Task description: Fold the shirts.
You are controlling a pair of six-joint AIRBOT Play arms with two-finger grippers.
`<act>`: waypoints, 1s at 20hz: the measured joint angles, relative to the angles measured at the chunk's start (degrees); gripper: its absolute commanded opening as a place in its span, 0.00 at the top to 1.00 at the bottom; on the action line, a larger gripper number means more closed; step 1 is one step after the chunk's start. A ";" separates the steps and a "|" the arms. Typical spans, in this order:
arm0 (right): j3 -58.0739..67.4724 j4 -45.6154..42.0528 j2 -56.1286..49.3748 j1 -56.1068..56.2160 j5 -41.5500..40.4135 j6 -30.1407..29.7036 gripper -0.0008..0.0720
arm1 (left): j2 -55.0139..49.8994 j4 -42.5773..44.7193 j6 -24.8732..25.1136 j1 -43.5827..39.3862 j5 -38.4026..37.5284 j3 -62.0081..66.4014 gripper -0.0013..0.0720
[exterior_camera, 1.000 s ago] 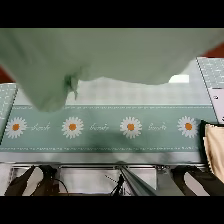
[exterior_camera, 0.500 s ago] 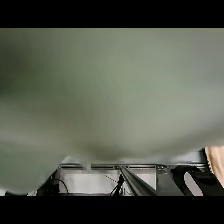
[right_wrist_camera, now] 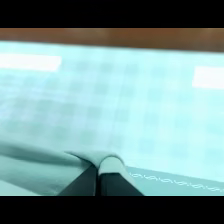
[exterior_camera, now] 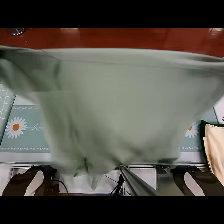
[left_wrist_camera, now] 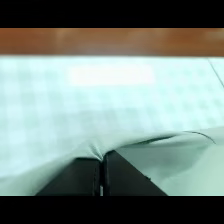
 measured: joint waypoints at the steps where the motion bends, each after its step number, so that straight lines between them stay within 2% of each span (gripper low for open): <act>1: -2.16 0.04 -3.21 0.00 -2.38 -0.44 0.95 | -3.17 -0.42 0.61 -1.25 2.91 -3.08 0.95; 4: -3.67 1.22 -15.08 0.00 -9.53 -1.70 0.95 | -14.25 -1.49 1.75 -5.31 11.50 -6.08 0.95; 8: 3.69 5.14 -33.59 0.00 -15.08 -2.45 0.95 | -30.16 -2.19 1.68 -8.66 20.35 -1.62 0.95; 15: 19.85 10.88 -59.41 0.00 -20.11 0.02 0.95 | -49.66 -3.30 -1.20 -10.01 25.11 6.56 0.95; 16: 20.72 11.98 -61.59 0.00 -21.11 0.33 0.91 | -51.32 -3.54 -1.36 -10.19 25.16 6.93 0.95; 17: 21.38 13.14 -63.58 0.00 -21.73 0.48 0.63 | -52.59 -3.89 -1.60 -10.29 25.42 7.21 0.94; 18: 21.86 14.29 -65.33 0.00 -22.32 0.63 0.22 | -53.68 -4.20 -1.68 -10.47 25.53 7.41 0.89; 19: 22.18 15.19 -66.51 -0.02 -22.56 0.50 0.12 | -54.47 -4.24 -1.70 -10.60 25.38 7.52 0.45; 20: 22.53 16.02 -67.43 -0.13 -22.64 0.00 0.12 | -55.04 -4.39 -1.53 -10.67 24.87 7.69 0.04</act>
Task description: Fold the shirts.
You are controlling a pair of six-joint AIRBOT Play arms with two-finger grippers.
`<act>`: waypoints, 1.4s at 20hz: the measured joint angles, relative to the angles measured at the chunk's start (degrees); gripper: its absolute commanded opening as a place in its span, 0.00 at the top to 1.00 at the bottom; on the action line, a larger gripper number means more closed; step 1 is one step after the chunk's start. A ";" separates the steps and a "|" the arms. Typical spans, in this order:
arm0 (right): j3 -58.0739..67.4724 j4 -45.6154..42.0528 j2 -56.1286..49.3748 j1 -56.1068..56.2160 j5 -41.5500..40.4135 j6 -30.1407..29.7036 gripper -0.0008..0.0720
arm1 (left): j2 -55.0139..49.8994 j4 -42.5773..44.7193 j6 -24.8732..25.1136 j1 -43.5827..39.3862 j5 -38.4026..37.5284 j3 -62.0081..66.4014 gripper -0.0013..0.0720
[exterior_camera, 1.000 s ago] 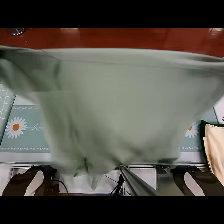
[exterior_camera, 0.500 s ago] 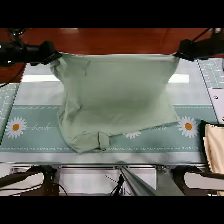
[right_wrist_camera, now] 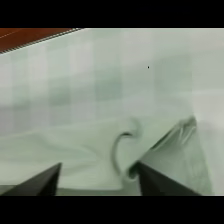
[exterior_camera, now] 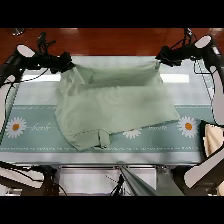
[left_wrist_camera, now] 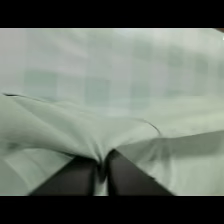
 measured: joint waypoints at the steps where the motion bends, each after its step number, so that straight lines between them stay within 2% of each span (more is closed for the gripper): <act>1: 0.48 0.81 -0.63 -0.35 0.55 -0.24 0.12 | -0.37 -0.09 0.31 0.13 -0.48 0.39 0.02; 4: 3.08 1.46 -1.05 -3.87 7.21 -0.94 0.13 | -0.98 2.32 0.83 3.15 -9.11 3.43 0.02; 7: 4.02 -2.29 1.51 -9.44 19.37 -1.99 0.13 | 0.22 9.22 -0.15 8.92 -24.55 4.26 0.02; 9: 1.16 -8.35 5.29 -12.85 26.40 -1.62 0.14 | 4.26 13.97 -0.48 13.33 -32.11 -0.98 0.02; 11: -6.80 -13.46 11.61 -15.67 28.61 0.13 0.14 | 11.08 16.48 -1.05 17.14 -34.29 -11.21 0.02; 14: -25.92 -15.50 23.96 -18.51 23.02 0.96 0.14 | 23.30 17.86 -1.05 22.45 -32.24 -30.51 0.02; 19: -52.83 -5.86 40.22 -20.37 13.51 -6.25 0.14 | 39.06 7.78 2.29 26.99 -27.80 -56.17 0.02; 22: -60.06 -1.77 44.81 -20.68 11.85 -8.92 0.14 | 42.80 2.49 3.04 25.31 -24.50 -65.26 0.02; 28: -63.87 1.66 47.25 -20.83 12.31 -10.88 0.14 | 44.68 -10.58 6.21 19.54 -15.21 -74.34 0.03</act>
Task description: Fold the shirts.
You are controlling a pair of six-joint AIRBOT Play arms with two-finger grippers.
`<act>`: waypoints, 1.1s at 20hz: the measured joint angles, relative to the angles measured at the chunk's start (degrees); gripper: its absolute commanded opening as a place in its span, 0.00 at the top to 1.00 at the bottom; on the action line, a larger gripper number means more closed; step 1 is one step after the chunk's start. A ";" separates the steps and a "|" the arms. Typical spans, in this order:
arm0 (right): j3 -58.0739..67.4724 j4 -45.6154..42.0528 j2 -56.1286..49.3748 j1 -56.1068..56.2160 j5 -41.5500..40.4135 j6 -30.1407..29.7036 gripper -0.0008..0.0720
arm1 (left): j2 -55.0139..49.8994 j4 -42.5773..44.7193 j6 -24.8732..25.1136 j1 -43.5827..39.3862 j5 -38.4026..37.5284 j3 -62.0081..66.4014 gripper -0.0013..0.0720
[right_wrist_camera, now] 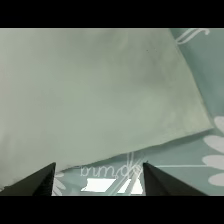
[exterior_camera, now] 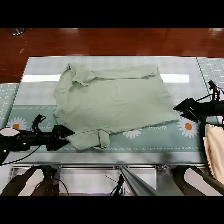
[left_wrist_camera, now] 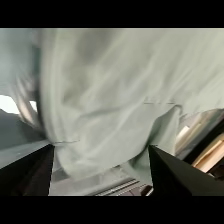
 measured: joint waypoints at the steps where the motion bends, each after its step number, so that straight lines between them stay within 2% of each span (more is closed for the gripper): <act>1: -0.22 0.28 0.13 0.00 0.04 -0.13 0.14 | 0.11 -1.92 0.57 -1.42 2.08 -0.48 0.03; 2: -0.28 0.61 0.20 -0.17 0.04 -0.20 0.14 | 0.15 -3.52 1.16 -2.93 3.93 -0.83 0.13; 3: -0.33 0.83 0.24 -0.61 -0.07 -0.33 0.14 | 0.22 -4.70 1.57 -4.48 6.03 -1.11 0.63; 4: -0.33 0.90 0.28 -1.46 -0.22 -0.37 0.14 | 0.20 -4.83 2.19 -5.75 8.87 -1.33 0.93; 6: -0.33 0.59 0.24 -4.37 -0.63 -0.35 0.14 | 0.22 -5.44 2.78 -7.54 12.07 -1.53 0.95; 13: -0.94 -5.42 -4.68 -10.34 0.59 2.80 0.14 | 0.26 -7.43 3.72 -9.35 12.20 -1.55 0.95; 17: -1.01 -3.76 -9.38 -9.42 1.03 1.70 0.14 | 0.28 -7.78 3.89 -9.49 12.15 -1.55 0.95; 22: 1.07 0.59 -15.02 -5.11 -3.21 0.74 0.14 | 0.26 -7.82 3.89 -9.53 12.13 -1.55 0.95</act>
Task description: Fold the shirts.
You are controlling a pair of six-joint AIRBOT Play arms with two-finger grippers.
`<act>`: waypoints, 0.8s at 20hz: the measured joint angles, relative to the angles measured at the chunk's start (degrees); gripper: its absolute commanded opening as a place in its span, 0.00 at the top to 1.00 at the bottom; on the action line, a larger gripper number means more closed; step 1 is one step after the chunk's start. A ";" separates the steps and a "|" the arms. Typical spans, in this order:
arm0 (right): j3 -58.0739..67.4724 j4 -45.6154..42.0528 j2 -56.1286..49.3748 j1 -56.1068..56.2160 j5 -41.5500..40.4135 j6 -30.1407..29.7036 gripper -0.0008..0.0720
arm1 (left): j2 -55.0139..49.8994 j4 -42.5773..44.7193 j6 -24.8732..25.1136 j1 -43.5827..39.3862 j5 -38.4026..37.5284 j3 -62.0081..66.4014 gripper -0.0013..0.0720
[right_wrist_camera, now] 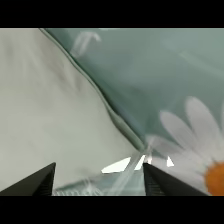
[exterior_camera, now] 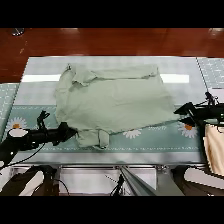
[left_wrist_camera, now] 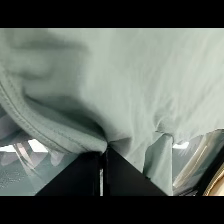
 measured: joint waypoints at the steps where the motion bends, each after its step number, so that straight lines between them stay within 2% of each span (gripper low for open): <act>1: 0.85 0.74 -1.22 1.20 -0.28 0.11 0.14 | 0.00 -0.02 0.00 0.00 -0.02 0.00 0.95; 2: 1.79 1.60 -2.45 2.62 -0.57 0.48 0.14 | 0.00 -0.04 0.00 0.00 -0.02 0.00 0.95; 3: 2.64 2.34 -3.52 4.04 -1.01 0.72 0.19 | 0.02 -0.13 0.00 0.00 -0.02 0.00 0.95; 4: 3.65 2.54 -4.55 5.64 -1.55 0.94 0.45 | 0.00 -0.22 0.00 0.00 -0.02 0.00 0.95; 5: 4.59 1.95 -5.49 7.13 -2.56 1.11 0.90 | 0.02 -0.22 0.00 0.00 -0.04 0.04 0.95; 6: 5.84 1.25 -6.21 8.66 -2.99 1.11 0.95 | 0.00 -0.20 -0.02 0.00 -0.28 0.33 0.95; 10: 17.92 1.79 -7.28 12.52 1.86 0.70 0.95 | 0.04 0.00 0.22 0.00 -3.61 7.96 0.95; 14: 42.62 1.95 -5.49 13.92 8.70 3.10 0.95 | 0.04 -0.07 0.20 0.00 -5.97 31.28 0.95; 16: 55.19 0.33 -3.63 14.51 10.43 5.77 0.95 | -0.09 2.62 -2.10 -0.07 -5.88 45.79 0.95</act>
